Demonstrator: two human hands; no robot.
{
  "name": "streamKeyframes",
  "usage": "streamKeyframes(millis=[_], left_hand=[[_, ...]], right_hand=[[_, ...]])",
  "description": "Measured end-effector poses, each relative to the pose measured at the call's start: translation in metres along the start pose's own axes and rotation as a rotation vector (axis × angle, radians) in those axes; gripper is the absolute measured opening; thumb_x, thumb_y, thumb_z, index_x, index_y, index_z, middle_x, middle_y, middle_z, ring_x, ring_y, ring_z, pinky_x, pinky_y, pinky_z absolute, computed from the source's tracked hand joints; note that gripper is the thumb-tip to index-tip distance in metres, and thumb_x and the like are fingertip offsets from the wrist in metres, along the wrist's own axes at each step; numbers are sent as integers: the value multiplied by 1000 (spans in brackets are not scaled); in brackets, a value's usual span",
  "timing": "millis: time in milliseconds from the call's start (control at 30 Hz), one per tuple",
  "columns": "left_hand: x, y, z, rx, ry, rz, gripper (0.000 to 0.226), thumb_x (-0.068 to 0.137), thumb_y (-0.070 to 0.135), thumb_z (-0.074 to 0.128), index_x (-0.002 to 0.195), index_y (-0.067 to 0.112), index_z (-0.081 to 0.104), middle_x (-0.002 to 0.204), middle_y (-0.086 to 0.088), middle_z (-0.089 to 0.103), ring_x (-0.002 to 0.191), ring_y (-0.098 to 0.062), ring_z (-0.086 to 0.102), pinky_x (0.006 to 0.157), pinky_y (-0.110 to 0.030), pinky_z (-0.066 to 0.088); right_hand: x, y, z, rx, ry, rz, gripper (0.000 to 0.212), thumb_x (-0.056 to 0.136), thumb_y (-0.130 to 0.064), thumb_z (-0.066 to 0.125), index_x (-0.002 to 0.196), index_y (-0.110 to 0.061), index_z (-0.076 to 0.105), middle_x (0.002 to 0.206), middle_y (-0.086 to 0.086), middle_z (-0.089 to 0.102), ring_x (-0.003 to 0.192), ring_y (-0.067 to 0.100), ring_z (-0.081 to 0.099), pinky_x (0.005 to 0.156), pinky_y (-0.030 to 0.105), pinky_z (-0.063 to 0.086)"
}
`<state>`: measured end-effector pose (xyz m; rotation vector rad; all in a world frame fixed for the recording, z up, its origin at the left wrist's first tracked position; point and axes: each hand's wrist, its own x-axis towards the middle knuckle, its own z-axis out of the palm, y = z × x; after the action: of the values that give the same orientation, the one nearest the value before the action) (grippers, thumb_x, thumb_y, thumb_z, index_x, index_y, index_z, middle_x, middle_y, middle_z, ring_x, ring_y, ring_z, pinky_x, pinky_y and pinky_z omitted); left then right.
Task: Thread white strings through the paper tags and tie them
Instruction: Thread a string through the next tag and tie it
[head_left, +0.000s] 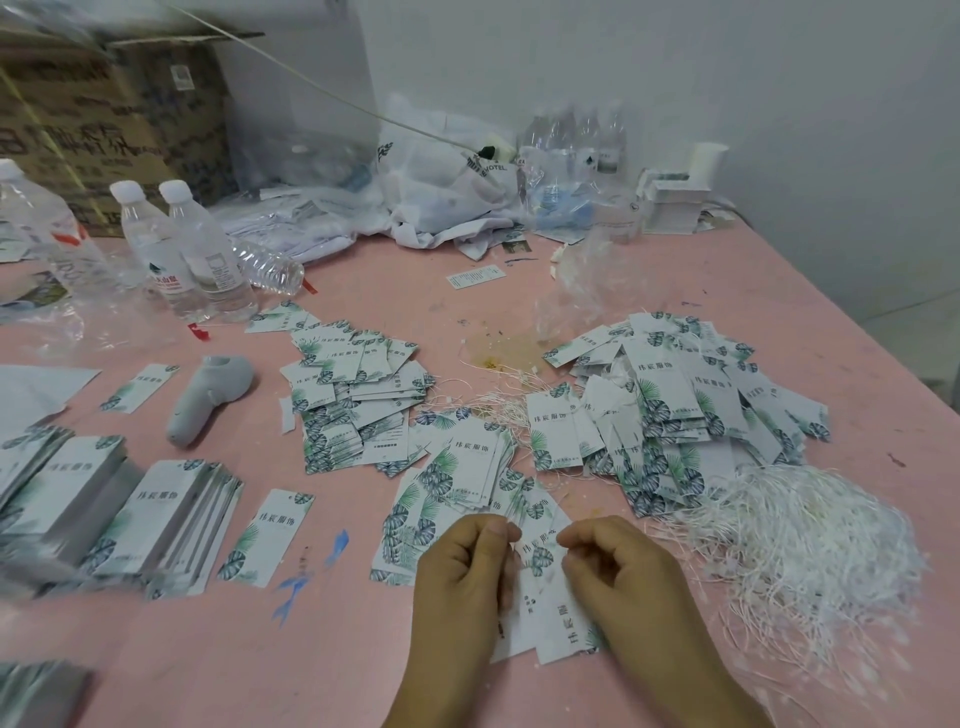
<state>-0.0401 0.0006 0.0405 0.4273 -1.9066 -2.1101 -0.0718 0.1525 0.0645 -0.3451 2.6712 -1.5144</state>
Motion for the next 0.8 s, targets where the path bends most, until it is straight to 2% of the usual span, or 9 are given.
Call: streamKeyframes(millis=[167,267,367,467,600,700,800], left_hand=[[-2,3,1,-41,-11,-19,25,98,14,58,75,14,68,47,-2,51,42,-13,40,43,-19,35],[-2,2,1,3,6,-5,23,96,13,60,74,16,68,49,1,46,45,-11,35,43,-17,30],[-2,1,2,21,20,29,17,92,19,67,75,19,70,53,3,46,50,-10,35,47,-17,31],[-3,1,2,24,30,57,12,79,32,67,79,24,74,57,2,51,54,-10,41,51,-21,35],[-7,1,2,47,33,110,10,78,32,68,82,29,76,51,10,49,47,-1,39,47,-13,34],[-10,3,3,71,28,175,10,76,34,71,84,32,77,53,9,50,51,0,41,50,-12,35],[-12,3,3,60,1,227,17,73,44,71,83,32,77,55,6,53,53,-4,42,52,-16,37]], right_hand=[[1,5,8,-321,-145,-182,19,92,-25,62,109,-32,66,96,-19,49,89,-5,50,77,15,41],[2,1,10,-432,-175,-199,11,94,-31,57,100,-29,65,97,-14,48,91,3,51,78,26,45],[1,-1,10,-450,-169,-201,7,95,-32,54,91,-28,60,92,-13,48,85,3,49,74,27,45],[-1,-3,4,-260,-118,-147,9,93,-24,61,87,-30,60,85,-13,59,79,5,56,69,23,46],[-2,-9,-1,160,-75,31,23,88,-12,67,85,-34,71,73,-9,69,65,-1,60,61,11,45],[-2,-12,-2,365,-74,78,31,89,-4,65,87,-34,74,68,-3,69,62,5,62,62,14,49],[-3,-15,-1,502,-68,90,30,89,-2,64,88,-29,76,71,3,71,64,11,65,64,18,52]])
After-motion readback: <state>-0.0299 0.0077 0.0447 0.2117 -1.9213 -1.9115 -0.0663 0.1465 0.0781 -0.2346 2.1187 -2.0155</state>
